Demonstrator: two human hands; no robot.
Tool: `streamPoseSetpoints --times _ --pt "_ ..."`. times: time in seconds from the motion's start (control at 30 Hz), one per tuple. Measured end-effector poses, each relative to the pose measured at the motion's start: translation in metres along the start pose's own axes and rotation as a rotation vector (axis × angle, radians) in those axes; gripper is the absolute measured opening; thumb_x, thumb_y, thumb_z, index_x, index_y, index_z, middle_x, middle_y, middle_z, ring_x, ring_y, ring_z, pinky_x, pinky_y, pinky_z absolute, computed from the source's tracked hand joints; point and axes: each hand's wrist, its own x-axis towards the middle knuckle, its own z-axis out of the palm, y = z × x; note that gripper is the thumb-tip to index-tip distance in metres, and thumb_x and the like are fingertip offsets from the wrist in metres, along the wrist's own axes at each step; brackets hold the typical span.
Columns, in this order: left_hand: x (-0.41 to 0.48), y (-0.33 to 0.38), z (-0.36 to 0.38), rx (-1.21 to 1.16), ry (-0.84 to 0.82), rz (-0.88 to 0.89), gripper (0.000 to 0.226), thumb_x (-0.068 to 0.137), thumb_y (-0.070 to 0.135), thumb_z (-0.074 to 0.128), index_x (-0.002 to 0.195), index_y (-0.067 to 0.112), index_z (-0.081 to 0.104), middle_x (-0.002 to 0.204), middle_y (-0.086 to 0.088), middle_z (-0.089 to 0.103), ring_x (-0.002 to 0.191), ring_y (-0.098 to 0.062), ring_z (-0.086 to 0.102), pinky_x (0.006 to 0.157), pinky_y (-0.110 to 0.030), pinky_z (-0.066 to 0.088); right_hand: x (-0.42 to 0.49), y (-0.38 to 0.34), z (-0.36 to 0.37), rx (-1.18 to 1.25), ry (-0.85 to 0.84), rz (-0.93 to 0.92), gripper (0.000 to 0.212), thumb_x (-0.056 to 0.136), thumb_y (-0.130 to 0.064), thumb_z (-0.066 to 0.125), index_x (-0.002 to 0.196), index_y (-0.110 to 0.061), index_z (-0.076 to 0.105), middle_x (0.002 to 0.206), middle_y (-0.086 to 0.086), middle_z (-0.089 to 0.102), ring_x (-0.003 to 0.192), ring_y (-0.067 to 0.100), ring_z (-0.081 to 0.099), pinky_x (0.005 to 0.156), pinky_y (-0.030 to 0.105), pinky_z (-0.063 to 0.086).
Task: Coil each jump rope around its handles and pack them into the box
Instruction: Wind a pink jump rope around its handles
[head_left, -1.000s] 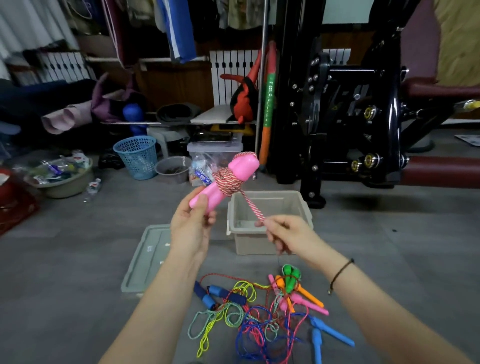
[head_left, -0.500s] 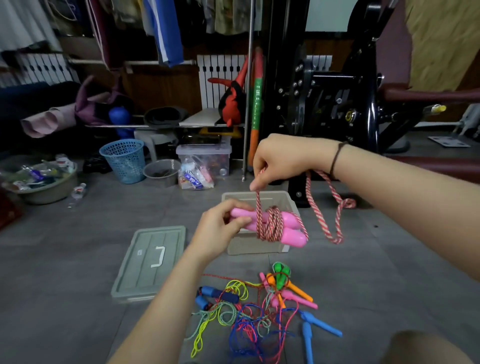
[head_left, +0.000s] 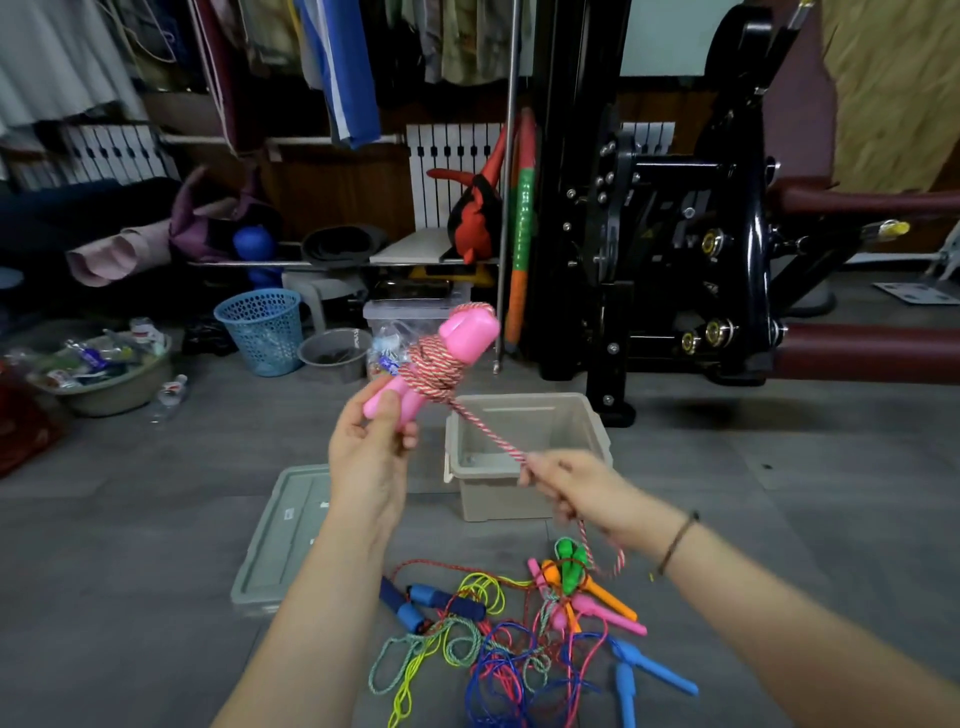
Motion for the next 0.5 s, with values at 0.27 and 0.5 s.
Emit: streamPoseSetpoints --times 0.27,0.5 --pt "0.004 -0.010 -0.020 0.986 -0.187 0.350 0.013 0.087 0.017 0.066 0.094 0.028 0.066 0.081 0.010 0.069 0.067 0.000 0.059 0.065 -0.015 0.047 -0.087 -0.084 0.019 -1.052 0.018 -0.332 0.028 0.100 -0.042 0.032 0.107 -0.031 0.057 0.105 -0.006 0.061 0.099 0.020 0.059 0.077 0.034 0.044" --pt "-0.012 -0.005 -0.009 1.010 -0.536 0.326 0.023 0.087 0.010 0.065 0.091 0.032 0.066 0.085 0.019 0.069 0.070 -0.002 0.061 0.064 -0.017 0.047 -0.046 -0.159 -0.070 -1.331 0.104 -0.411 0.029 0.092 -0.050 0.044 0.090 -0.034 0.068 0.094 -0.012 0.067 0.093 0.015 0.062 0.076 0.034 0.051"
